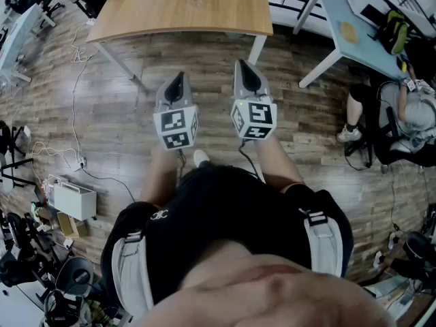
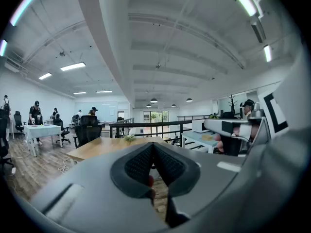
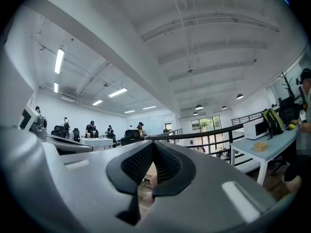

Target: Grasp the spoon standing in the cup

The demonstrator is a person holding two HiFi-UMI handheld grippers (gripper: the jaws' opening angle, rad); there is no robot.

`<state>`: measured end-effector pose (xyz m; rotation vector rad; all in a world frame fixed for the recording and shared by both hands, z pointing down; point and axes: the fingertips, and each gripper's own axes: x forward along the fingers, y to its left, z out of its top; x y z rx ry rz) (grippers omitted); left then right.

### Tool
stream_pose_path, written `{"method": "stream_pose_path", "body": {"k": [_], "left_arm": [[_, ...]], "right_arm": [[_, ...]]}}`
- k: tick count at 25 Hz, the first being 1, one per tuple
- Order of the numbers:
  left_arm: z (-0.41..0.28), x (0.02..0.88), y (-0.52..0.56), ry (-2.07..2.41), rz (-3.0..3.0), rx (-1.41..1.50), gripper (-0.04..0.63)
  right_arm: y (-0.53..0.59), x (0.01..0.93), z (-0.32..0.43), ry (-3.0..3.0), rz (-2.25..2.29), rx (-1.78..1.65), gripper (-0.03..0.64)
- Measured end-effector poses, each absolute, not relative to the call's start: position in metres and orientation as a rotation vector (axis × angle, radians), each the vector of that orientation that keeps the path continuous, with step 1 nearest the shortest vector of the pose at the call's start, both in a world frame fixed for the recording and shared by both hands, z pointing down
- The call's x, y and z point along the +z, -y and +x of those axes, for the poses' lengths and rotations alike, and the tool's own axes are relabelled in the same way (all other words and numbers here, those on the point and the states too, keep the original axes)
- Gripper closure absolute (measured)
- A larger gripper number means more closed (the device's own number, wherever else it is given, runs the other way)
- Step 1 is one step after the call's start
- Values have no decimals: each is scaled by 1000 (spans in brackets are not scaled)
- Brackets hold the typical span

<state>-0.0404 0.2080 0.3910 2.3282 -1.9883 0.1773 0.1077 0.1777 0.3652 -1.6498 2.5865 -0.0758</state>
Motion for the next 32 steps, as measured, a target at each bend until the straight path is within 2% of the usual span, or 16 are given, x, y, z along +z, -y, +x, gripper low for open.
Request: {"method": "stream_pose_path", "body": {"k": [19, 32], "left_arm": [[-5, 387, -179, 1931, 2403, 179, 586], [-44, 381, -121, 1865, 2487, 183, 586]], "right_arm": [[-167, 362, 118, -2632, -1639, -52, 617], [-115, 365, 62, -2656, -1687, -23, 617]]}}
